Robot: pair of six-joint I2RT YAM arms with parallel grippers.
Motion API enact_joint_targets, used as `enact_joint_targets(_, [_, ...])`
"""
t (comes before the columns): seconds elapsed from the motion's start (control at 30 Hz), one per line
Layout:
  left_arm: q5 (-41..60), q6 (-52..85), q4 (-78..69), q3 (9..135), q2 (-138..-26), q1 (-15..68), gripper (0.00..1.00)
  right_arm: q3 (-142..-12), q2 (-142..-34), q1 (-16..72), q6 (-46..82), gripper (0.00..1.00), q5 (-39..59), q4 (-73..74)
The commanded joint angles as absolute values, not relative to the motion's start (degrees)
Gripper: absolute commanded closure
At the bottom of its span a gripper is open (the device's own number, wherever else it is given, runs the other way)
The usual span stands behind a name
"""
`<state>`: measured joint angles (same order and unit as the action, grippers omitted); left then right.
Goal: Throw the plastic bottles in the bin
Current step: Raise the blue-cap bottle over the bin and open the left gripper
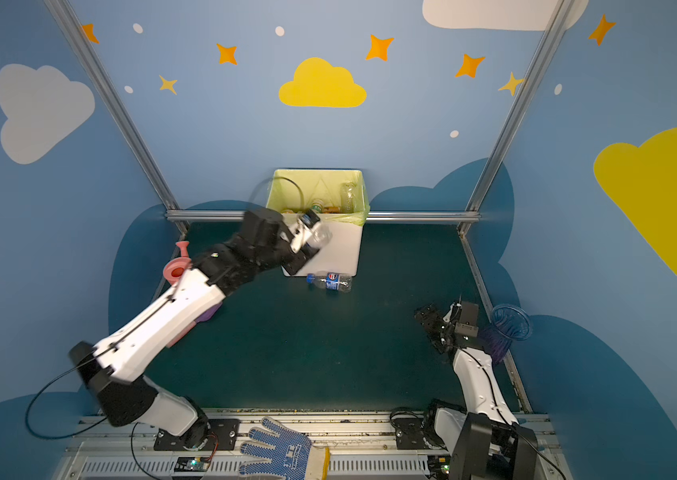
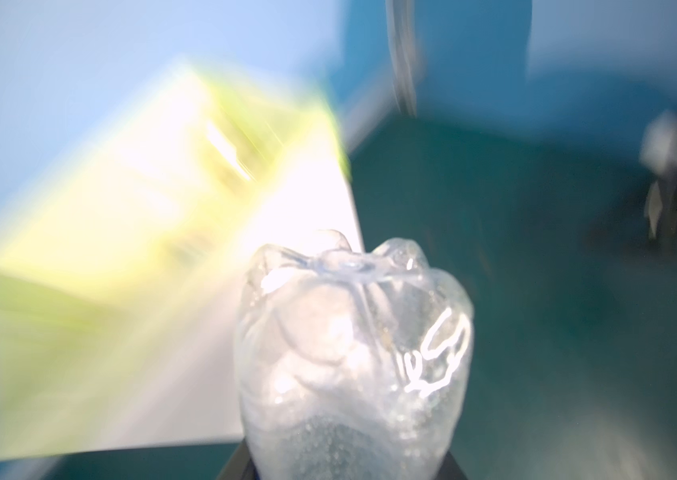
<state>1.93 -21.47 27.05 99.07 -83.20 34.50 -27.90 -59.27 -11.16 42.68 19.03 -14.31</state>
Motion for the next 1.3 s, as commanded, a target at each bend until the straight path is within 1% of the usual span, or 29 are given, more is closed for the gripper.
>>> enact_joint_targets(0.0, [5.4, -15.5, 11.2, 102.9, -78.7, 27.8, 0.56, -28.9, -60.3, -11.4, 43.1, 0.06, 20.9, -12.8])
enact_joint_targets(0.1, [6.7, -12.6, 0.8, 105.7, -78.4, 24.6, 0.52, -29.4, -60.8, -11.4, 43.1, 0.06, 21.6, -12.6])
enact_joint_targets(0.17, [8.2, -10.9, -1.6, 108.8, -80.8, 23.7, 0.51, -29.6, -60.7, -11.4, 42.9, 0.06, 22.0, -12.9])
enact_joint_targets(0.33, [10.0, -0.3, -1.4, 116.9, -93.0, 21.6, 0.49, -29.8, -58.5, -11.4, 42.5, 0.06, 21.0, -14.5])
enact_joint_targets(0.4, [9.6, 4.1, 3.2, 121.7, -101.0, 21.0, 0.48, -29.7, -57.1, -11.5, 42.4, 0.06, 20.4, -15.0])
enact_joint_targets(0.47, [10.2, 5.8, 8.5, 127.0, -108.8, 20.9, 0.42, -29.7, -55.9, -11.7, 41.8, 0.06, 20.1, -15.7])
enact_joint_targets(0.53, [14.0, 6.3, 11.1, 129.7, -112.9, 21.0, 0.24, -30.2, -54.8, -12.0, 40.8, 0.06, 19.9, -16.9])
enact_joint_targets(0.57, [13.8, 7.3, 10.7, 129.6, -113.4, 21.1, 0.17, -30.4, -54.3, -12.2, 40.2, 0.06, 19.5, -17.7])
enact_joint_targets(0.63, [13.0, 7.6, 6.9, 127.4, -111.7, 21.6, 0.1, -30.6, -53.4, -12.6, 39.1, 0.06, 19.1, -18.9])
enact_joint_targets(0.67, [12.5, 6.8, 4.0, 125.5, -109.8, 22.0, 0.02, -30.5, -52.9, -12.9, 38.9, 0.06, 19.0, -19.1])
enact_joint_targets(0.7, [10.1, 5.6, 1.8, 124.0, -107.6, 22.6, 0.0, -30.4, -52.6, -13.1, 38.8, 0.06, 19.0, -19.2])
enact_joint_targets(0.87, [7.3, 1.0, -2.3, 116.6, -97.2, 24.1, 0.0, -28.8, -52.6, -13.2, 39.9, 0.06, 21.1, -16.4])
enact_joint_targets(1.03, [5.1, 0.3, -9.1, 98.2, -85.1, 24.1, 0.0, -29.2, -54.1, -13.0, 39.5, 0.06, 24.1, -14.0])
enact_joint_targets(1.17, [1.5, 0.0, -8.8, 87.1, -77.3, 24.0, 0.0, -31.3, -55.0, -12.1, 38.6, 0.06, 24.7, -14.3])
enact_joint_targets(1.27, [-3.7, 1.8, -8.1, 78.9, -72.0, 23.8, 0.0, -32.8, -55.9, -9.7, 37.8, 0.06, 24.0, -13.8])
